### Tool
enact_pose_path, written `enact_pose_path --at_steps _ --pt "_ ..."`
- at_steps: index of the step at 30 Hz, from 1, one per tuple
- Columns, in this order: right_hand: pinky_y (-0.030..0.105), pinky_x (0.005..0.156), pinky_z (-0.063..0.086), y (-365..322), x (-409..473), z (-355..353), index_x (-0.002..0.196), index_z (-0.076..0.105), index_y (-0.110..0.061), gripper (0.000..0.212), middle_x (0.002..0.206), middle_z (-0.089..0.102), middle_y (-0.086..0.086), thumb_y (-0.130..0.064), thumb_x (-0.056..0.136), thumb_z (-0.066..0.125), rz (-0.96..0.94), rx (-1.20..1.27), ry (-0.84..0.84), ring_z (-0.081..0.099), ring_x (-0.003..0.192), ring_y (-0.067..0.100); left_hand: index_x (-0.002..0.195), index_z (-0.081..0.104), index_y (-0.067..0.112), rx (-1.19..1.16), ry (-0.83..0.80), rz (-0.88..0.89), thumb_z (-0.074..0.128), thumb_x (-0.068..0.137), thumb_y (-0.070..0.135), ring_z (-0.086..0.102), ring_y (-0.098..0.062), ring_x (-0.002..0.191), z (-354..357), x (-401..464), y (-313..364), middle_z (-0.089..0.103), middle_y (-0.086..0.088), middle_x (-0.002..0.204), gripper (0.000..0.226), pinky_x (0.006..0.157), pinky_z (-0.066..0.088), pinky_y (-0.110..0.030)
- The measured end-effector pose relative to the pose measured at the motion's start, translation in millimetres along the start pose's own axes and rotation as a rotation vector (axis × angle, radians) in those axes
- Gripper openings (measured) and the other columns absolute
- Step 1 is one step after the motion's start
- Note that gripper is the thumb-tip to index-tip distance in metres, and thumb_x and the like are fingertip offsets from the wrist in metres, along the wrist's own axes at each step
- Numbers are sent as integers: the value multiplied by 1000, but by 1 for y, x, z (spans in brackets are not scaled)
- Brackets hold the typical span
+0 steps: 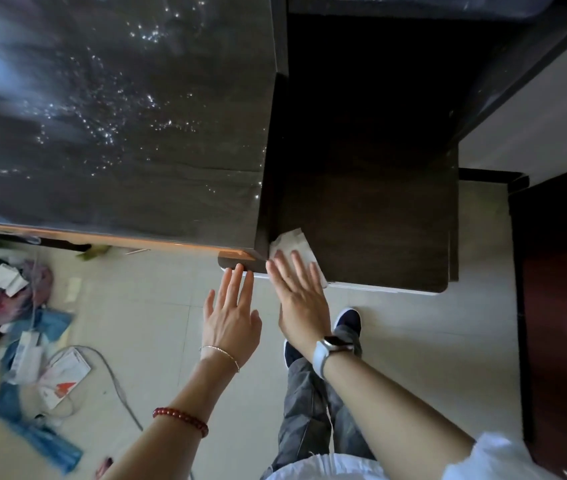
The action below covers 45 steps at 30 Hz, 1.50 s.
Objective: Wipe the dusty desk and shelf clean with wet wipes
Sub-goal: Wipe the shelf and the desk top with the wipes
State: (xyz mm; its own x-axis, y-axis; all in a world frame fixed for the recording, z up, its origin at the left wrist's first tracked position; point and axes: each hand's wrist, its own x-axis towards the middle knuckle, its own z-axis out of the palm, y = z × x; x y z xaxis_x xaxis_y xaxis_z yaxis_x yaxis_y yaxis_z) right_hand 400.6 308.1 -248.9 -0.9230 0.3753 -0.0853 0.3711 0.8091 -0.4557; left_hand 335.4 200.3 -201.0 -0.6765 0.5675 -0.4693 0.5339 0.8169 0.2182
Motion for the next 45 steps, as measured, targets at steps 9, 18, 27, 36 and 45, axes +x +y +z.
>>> enact_pose_path --at_steps 9,18,27,36,45 --pt "37 112 12 78 -28 -40 130 47 -17 62 141 45 5 1 73 26 -220 -181 -159 33 133 28 125 48 8 61 98 107 72 66 13 48 -38 122 1 -4 18 50 -20 132 65 91 45 -52" --pt "30 115 2 154 -45 -102 143 23 -16 53 149 16 2 -22 90 23 226 -98 -65 8 140 16 140 29 16 79 10 227 57 83 28 22 -32 138 4 25 111 27 -11 150 65 111 24 -49" --pt "38 116 1 212 74 -142 146 4 -15 55 156 -3 5 -19 97 27 417 -107 -67 -6 143 22 140 29 20 77 62 201 57 81 35 18 -33 139 12 89 169 24 -12 151 68 108 18 -59" --pt "38 112 27 219 89 -140 146 1 -8 61 156 -2 5 -11 94 34 441 100 17 -5 142 22 130 42 20 158 80 133 34 74 51 43 -36 126 12 106 177 47 -13 137 64 94 36 -62" --pt "43 116 10 200 4 -125 141 26 -2 58 150 25 17 -16 85 38 270 -99 -47 12 139 30 141 26 24 96 66 116 47 83 43 15 -30 140 9 101 181 21 -8 152 65 110 15 -55"
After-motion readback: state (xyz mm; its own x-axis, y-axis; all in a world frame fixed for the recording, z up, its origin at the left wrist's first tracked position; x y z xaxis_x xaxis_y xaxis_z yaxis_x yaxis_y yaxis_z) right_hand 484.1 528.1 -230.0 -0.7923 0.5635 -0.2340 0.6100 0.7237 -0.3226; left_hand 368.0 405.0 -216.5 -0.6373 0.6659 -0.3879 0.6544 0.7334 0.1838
